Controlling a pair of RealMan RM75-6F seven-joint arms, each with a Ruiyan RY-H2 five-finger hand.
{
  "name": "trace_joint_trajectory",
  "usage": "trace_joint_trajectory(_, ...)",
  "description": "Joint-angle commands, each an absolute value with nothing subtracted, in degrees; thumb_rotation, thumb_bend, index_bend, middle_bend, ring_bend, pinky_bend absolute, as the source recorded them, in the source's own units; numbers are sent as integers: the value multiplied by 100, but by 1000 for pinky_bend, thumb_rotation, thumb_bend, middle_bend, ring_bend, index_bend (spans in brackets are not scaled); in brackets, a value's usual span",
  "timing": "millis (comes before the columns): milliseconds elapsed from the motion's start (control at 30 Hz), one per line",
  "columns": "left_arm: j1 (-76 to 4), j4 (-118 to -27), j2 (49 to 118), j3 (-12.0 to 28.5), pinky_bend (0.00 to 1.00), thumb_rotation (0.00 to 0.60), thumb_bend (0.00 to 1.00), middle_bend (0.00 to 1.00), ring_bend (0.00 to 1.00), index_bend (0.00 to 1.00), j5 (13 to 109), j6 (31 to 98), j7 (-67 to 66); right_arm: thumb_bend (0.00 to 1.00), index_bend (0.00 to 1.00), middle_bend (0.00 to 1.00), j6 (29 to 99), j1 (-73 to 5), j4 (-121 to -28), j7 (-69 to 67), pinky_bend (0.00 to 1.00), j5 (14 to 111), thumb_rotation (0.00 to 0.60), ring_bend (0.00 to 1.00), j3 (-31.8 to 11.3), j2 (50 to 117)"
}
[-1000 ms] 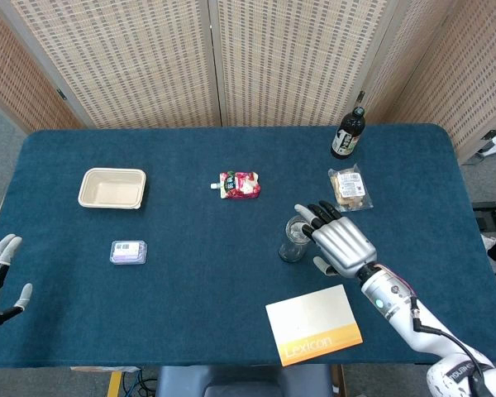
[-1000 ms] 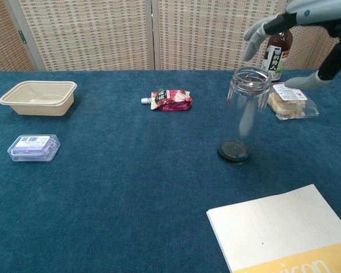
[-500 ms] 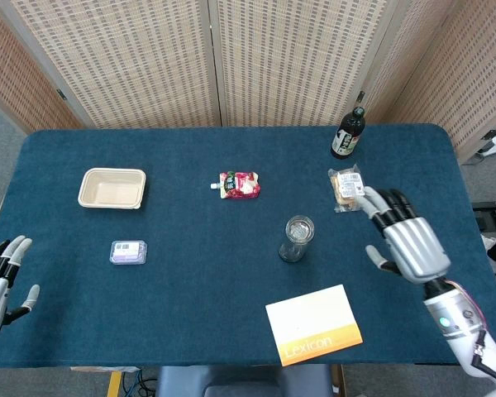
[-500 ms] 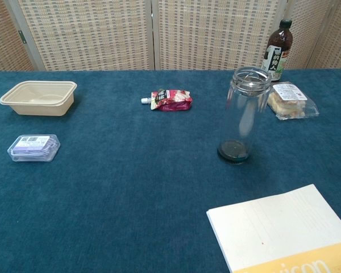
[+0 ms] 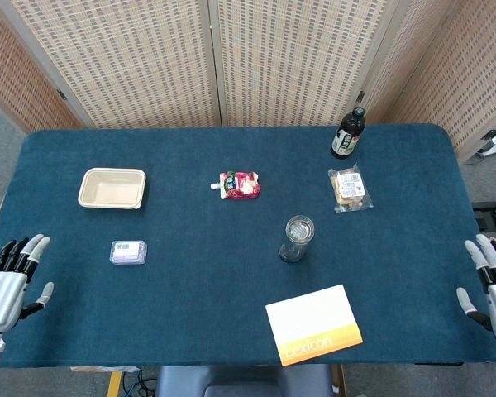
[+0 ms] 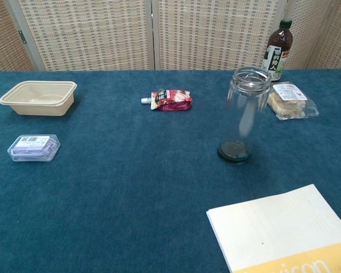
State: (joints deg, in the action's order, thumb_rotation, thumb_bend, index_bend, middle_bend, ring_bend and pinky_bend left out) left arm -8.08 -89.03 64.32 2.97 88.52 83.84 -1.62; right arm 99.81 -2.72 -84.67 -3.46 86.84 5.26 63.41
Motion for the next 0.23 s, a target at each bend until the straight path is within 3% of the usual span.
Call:
trace_joint_trajectory(33,-917,-8848,6512,302,0,600,375,52,0,0,8839,8226,-211,379,3,0,10224,-57,-8361,-488,0,8758,600,0,451,6411)
trace_joint_trajectory(233,-1017,-8818,6593,291,0,600,375,52,0,0,8773,8045,-290,379,3,0,10184,60,-8330,-531,0,8793,600,0,354,6397)
